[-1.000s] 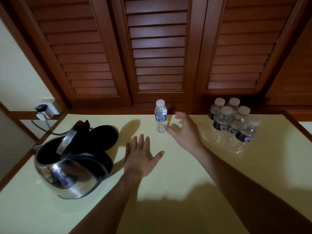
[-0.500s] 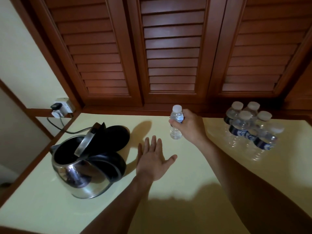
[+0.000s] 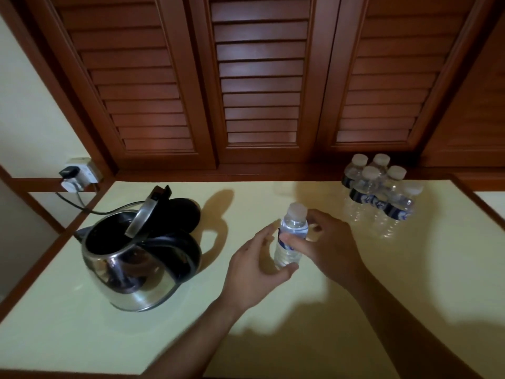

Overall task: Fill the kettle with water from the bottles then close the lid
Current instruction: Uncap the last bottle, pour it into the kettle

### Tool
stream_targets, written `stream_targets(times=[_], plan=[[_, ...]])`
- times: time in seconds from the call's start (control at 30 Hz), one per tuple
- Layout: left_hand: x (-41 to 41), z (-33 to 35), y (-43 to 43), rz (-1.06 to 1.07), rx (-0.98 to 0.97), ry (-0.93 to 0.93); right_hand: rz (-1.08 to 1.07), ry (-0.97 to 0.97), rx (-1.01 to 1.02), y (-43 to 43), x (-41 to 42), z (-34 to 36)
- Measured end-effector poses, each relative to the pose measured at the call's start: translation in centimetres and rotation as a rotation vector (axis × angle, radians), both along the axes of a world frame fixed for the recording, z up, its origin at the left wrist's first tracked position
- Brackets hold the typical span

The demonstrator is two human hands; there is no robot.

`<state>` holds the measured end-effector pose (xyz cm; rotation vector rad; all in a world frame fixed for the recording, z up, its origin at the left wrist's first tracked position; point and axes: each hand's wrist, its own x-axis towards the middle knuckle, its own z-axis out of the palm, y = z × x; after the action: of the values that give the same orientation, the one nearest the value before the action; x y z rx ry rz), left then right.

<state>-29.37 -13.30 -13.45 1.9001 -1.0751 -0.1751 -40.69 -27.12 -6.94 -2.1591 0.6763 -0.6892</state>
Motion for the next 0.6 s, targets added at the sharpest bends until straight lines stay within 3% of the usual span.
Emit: stream_targets(times=[0.13,0.3,0.47,0.6], plan=[[-0.9,2.2,2.4,-0.077,-0.160,0.257,0.050,-0.047,-0.047,3.8,-1.2,1.6],[0.2,4.6,7.4,-0.194,-0.142,0.451,0.092,-0.034,-0.122,8.7,-1.2,3.6],[1.6,5.3,14.1,-0.149,-0.074,0.282,0.071,-0.071,-0.379,14.2,-0.2,6.4],[3.4,5.6,19.3,-0.082,-0.113,0.215,0.056,-0.085,-0.470,19.1,1.9,8.5]])
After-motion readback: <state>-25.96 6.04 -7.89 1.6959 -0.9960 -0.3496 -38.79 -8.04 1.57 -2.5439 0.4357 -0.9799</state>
